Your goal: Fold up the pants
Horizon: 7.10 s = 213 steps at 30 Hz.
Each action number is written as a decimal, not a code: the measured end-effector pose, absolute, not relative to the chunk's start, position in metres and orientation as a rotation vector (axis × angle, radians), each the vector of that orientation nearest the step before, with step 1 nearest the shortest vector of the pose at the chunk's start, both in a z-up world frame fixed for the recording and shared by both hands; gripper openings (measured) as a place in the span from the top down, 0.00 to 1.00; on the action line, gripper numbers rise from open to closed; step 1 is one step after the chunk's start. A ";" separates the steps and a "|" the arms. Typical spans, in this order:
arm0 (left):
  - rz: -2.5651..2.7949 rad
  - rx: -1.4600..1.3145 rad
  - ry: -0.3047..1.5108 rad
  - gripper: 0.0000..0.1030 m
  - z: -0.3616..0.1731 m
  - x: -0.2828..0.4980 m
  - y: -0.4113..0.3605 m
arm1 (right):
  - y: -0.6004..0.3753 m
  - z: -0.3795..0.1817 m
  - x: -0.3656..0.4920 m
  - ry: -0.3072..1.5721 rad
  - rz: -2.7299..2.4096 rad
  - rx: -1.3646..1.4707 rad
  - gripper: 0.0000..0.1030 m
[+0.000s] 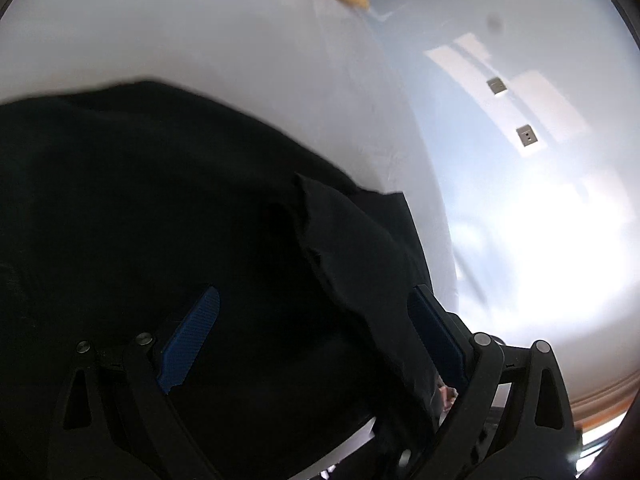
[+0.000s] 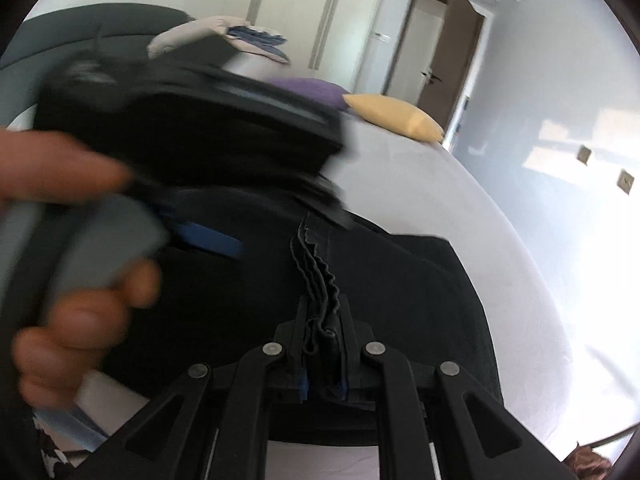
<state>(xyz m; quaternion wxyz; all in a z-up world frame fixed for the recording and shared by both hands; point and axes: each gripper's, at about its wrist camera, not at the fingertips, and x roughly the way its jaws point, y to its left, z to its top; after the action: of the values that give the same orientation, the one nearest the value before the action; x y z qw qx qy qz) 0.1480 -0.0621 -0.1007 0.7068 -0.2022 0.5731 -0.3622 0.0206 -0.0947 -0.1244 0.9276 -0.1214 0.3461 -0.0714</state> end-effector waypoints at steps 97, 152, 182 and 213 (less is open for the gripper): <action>-0.544 0.107 0.927 0.81 -0.116 0.090 0.045 | -0.338 -0.171 0.059 0.886 0.427 0.862 0.47; -0.223 -1.180 0.821 0.78 -0.166 0.084 0.350 | -0.164 -0.198 0.148 1.135 0.571 0.663 0.71; -0.474 -0.147 0.623 0.81 0.004 0.085 0.119 | -0.220 -0.217 0.160 1.050 0.572 0.894 0.21; -0.766 0.495 0.616 0.84 -0.066 0.000 -0.176 | -0.311 -0.186 0.123 1.013 0.484 0.666 0.85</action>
<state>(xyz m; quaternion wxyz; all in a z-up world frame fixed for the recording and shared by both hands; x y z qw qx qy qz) 0.0005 -0.1763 -0.0657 0.8523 0.2350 0.2928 -0.3642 0.1228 -0.3110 -0.1859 0.7945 0.3097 0.4715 0.2250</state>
